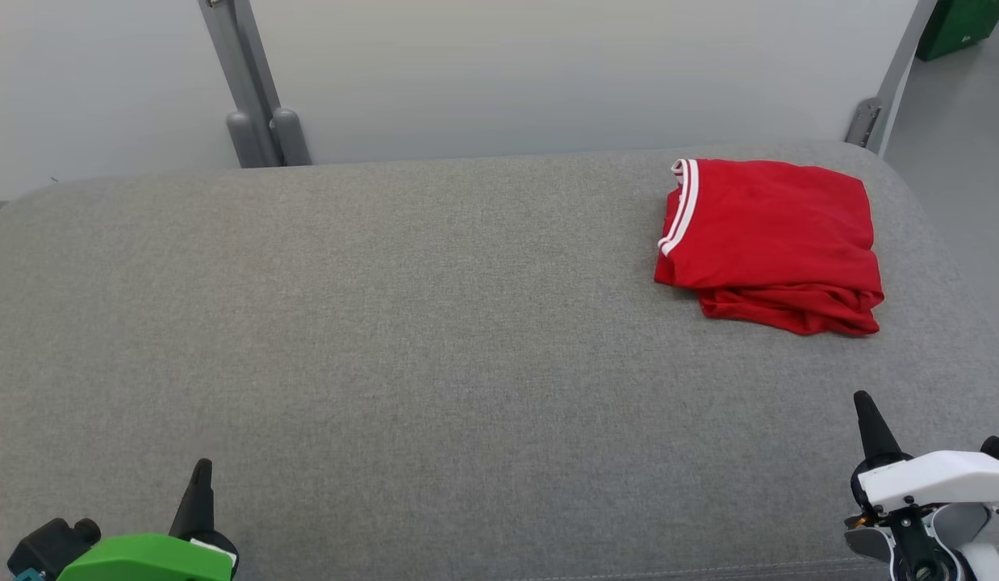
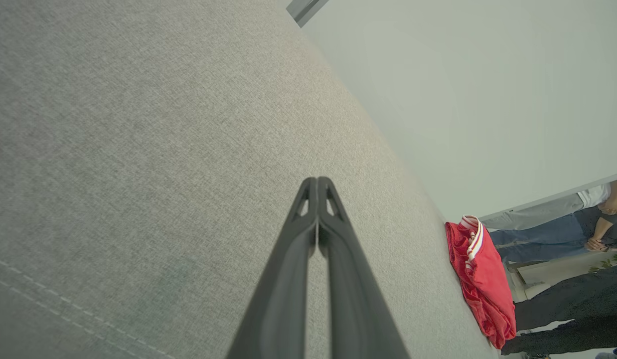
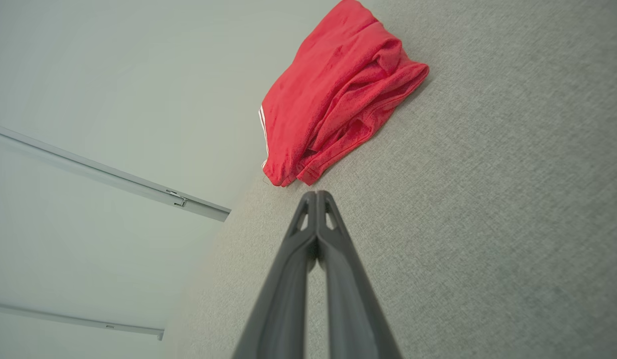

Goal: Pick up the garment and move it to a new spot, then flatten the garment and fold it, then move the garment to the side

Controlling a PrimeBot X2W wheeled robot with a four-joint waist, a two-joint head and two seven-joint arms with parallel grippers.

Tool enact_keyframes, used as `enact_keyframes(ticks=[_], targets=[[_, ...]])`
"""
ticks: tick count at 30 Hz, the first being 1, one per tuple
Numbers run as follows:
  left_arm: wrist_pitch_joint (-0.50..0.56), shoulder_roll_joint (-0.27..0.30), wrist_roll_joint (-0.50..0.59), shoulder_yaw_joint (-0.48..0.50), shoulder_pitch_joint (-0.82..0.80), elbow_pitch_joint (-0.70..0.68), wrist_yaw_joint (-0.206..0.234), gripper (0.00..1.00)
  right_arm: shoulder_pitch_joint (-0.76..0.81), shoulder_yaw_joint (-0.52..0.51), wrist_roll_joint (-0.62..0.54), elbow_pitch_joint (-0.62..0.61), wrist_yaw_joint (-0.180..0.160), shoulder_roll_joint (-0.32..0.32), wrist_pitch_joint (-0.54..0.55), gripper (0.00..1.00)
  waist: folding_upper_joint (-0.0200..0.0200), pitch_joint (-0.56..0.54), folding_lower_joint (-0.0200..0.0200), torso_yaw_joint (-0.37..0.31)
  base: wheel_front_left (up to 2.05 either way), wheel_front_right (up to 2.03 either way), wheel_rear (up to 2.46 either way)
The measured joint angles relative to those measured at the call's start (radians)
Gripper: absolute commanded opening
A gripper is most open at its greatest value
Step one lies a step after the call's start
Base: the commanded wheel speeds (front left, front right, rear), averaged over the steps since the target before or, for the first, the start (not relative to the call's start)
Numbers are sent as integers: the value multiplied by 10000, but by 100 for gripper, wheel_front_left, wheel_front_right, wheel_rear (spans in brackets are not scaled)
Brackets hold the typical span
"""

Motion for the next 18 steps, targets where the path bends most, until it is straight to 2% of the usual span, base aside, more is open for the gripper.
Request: enact_keyframes(ticks=[18], targets=[[527,-105,-1933,330,-461,67,-176,0,-395,-571,1925,15,397,314,608,0,0,155,0,-104,0,0,0]])
